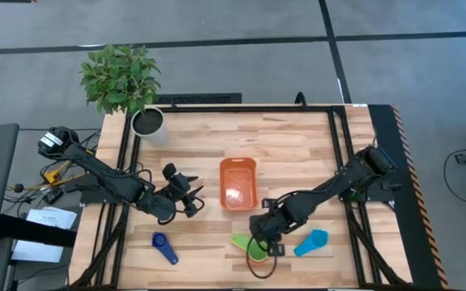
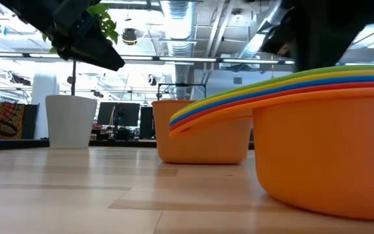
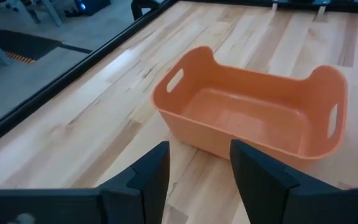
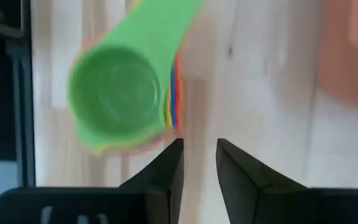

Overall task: Nest measuring cups in basket
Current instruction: Stack the light blue measuring cup on top of the green measuring cup

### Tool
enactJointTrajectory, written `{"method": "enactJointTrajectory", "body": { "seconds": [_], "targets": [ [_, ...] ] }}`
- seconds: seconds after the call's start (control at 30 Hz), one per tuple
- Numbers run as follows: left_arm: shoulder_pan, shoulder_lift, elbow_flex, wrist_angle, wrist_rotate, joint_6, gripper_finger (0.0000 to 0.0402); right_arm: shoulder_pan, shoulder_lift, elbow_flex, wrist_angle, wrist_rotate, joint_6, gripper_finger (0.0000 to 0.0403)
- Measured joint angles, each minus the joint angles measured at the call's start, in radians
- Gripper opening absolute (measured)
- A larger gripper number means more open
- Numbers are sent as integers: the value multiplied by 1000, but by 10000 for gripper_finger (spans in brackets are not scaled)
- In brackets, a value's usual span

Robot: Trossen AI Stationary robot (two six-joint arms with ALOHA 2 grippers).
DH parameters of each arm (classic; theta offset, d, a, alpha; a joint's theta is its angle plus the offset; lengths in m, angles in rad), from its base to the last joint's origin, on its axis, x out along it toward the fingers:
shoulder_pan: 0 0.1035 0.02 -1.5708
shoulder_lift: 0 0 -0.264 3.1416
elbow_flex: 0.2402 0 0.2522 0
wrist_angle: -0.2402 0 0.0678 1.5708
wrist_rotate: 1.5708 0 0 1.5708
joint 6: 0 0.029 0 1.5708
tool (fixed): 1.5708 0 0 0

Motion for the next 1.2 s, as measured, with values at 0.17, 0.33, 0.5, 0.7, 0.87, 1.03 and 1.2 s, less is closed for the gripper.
{"method": "enactJointTrajectory", "body": {
  "seconds": [0.17,0.33,0.5,0.7,0.87,1.03,1.2],
  "targets": [
    [0,0,0,-40,0,-55,160,56,-86,-20,-117,47,-8,118],
    [0,0,0,-70,-2,-91,160,141,-163,-143,-131,56,-22,118],
    [3,0,0,-71,-12,-89,160,237,-185,-270,-183,25,24,118],
    [33,0,0,-70,-29,-87,160,320,-186,-306,-229,-13,-78,118],
    [61,0,0,-68,-21,-88,160,322,-186,-306,-217,0,-152,118],
    [75,0,0,-68,3,-88,160,317,-186,-325,-197,12,-280,118],
    [75,0,0,-69,8,-82,160,312,-185,-346,-171,36,-324,119]
  ]
}}
